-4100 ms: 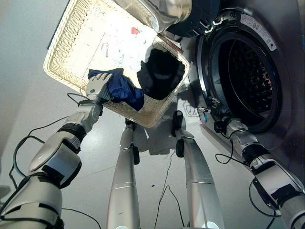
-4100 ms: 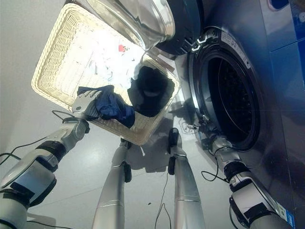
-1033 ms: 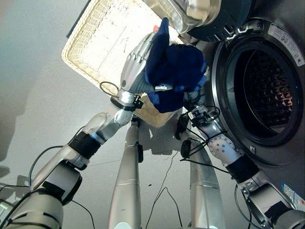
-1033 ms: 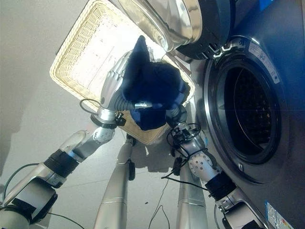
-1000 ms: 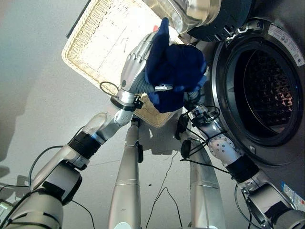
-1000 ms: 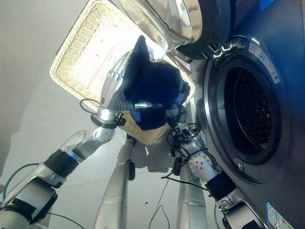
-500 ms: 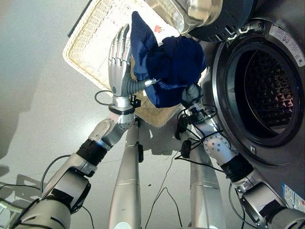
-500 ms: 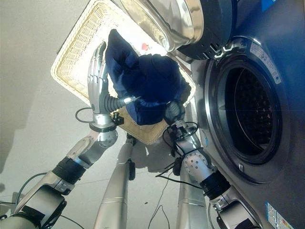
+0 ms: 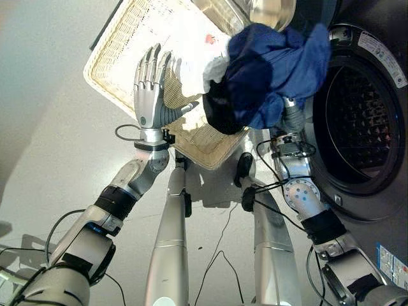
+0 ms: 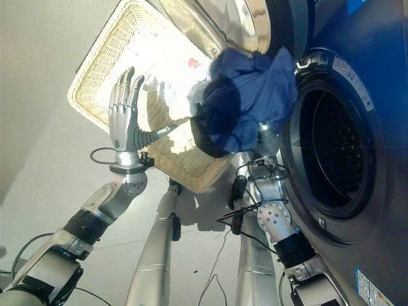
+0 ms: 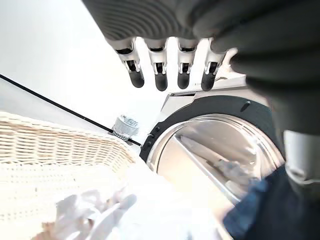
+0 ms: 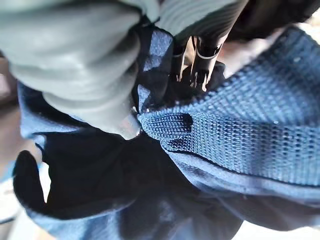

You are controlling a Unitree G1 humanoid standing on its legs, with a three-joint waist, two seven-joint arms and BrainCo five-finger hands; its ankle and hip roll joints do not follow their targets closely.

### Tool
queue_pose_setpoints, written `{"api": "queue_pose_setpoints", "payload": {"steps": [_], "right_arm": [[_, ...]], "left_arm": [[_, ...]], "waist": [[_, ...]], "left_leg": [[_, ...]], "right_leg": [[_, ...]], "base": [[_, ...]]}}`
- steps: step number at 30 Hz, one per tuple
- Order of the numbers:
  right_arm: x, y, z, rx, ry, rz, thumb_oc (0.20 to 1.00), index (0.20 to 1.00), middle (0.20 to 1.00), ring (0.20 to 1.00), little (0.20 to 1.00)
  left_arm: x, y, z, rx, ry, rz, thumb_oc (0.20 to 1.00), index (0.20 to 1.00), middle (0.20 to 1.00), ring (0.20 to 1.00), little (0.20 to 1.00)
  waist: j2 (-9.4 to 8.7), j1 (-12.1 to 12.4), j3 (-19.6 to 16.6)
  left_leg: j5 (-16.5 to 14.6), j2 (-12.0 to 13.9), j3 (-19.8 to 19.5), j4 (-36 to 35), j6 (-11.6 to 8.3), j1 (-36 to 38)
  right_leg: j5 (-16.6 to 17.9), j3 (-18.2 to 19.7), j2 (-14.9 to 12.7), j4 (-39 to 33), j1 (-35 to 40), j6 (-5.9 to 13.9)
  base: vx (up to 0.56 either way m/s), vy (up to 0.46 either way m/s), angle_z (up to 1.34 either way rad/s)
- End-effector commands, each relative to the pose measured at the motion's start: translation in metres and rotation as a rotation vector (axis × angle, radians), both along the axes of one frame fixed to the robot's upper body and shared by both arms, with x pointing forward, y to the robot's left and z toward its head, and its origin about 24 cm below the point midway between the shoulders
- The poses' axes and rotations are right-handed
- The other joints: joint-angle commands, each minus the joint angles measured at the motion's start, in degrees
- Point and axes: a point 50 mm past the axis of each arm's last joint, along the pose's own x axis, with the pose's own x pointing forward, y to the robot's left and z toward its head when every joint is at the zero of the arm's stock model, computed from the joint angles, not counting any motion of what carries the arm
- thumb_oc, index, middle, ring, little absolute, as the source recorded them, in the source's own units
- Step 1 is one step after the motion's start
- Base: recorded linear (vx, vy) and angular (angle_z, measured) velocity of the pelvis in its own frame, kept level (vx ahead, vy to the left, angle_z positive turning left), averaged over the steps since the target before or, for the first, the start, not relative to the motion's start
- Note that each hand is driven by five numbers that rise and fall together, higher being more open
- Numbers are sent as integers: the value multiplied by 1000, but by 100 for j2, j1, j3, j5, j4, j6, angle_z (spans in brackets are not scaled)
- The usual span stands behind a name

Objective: Put the clothes into the washing machine.

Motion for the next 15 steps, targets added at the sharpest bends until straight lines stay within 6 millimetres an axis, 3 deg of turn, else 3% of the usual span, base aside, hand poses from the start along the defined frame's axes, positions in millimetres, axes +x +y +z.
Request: {"api": "queue_pose_setpoints", "payload": {"steps": [1, 8, 15], "right_arm": [[-8, -20, 15, 75, -103, -72, 200, 200, 200, 200, 200], [4, -50, -5, 121, 46, -210, 200, 200, 200, 200, 200], [34, -96, -56, 125, 418, -343, 200, 200, 200, 200, 200]], "left_arm": [[-1, 13, 9, -87, -58, 26, 1000, 1000, 1000, 1000, 1000], [5, 22, 1, -144, -27, 30, 1000, 1000, 1000, 1000, 1000], [18, 29, -10, -217, 44, 17, 1000, 1000, 1000, 1000, 1000]], "waist": [[11, -102, -113], [-2, -135, -113], [34, -120, -113]], "left_leg": [[-801, -230, 296, 733, -53, -85], [-830, -203, 326, 762, -76, -78], [-826, -183, 367, 738, -82, -114]], "right_leg": [[1250, -111, 183, -1448, 267, 808], [1247, -87, 200, -1429, 268, 820], [1285, -71, 251, -1480, 234, 783]], "base": [[0, 0, 0], [0, 0, 0], [0, 0, 0]]}}
